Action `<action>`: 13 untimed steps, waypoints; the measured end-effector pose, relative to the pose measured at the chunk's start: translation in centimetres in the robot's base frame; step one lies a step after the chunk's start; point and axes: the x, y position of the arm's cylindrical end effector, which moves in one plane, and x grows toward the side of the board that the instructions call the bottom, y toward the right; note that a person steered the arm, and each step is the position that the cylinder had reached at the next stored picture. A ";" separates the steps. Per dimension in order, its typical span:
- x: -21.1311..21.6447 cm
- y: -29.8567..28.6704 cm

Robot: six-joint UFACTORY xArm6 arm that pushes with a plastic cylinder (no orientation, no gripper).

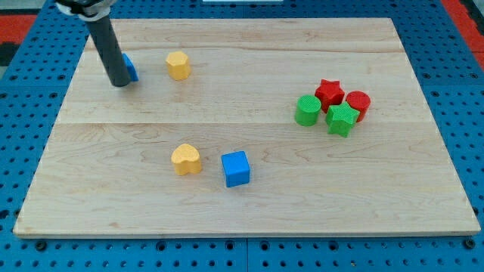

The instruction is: Move the blue cube diagonal to the right of the yellow hexagon

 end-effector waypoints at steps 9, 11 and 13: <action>14.8 12.5; 9.9 12.2; 11.2 11.1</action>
